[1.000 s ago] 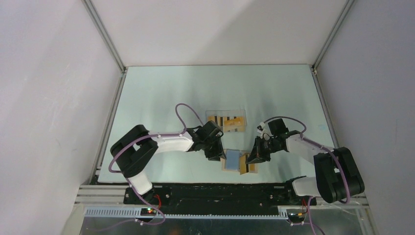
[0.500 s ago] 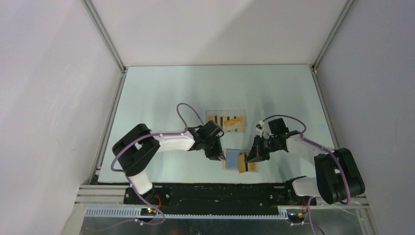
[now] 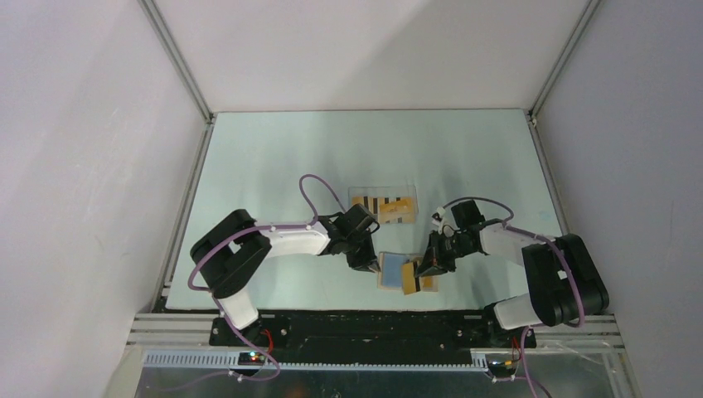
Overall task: Put the credit cards into the card holder
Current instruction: Insert the credit card into the card holder, then turn over the card holder at the center of the board, then close the card holder at the center of the board.
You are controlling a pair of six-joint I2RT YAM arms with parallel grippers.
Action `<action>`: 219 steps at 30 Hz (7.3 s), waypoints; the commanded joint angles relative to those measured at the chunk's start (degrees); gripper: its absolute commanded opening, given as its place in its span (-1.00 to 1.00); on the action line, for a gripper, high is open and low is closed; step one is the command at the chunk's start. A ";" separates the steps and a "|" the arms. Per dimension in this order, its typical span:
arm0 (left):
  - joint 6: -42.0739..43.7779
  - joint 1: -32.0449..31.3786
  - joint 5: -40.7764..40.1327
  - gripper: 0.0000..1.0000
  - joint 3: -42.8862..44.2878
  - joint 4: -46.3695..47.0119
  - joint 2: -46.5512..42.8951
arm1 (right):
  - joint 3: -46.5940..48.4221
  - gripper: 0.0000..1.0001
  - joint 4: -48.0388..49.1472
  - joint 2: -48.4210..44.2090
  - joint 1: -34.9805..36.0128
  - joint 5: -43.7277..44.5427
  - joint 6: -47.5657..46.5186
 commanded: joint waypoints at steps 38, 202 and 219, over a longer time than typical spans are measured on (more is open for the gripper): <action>2.70 0.01 -2.02 -1.00 2.27 -2.53 2.66 | 5.92 -1.00 9.64 7.36 6.01 7.88 1.97; 4.19 -0.67 -2.49 -1.00 2.81 -2.46 2.12 | 12.55 0.36 4.27 11.23 -9.49 2.79 -5.07; 3.95 -0.68 -2.64 -1.00 2.80 -2.50 2.23 | 12.74 0.28 -7.98 7.56 -7.18 -4.41 -4.17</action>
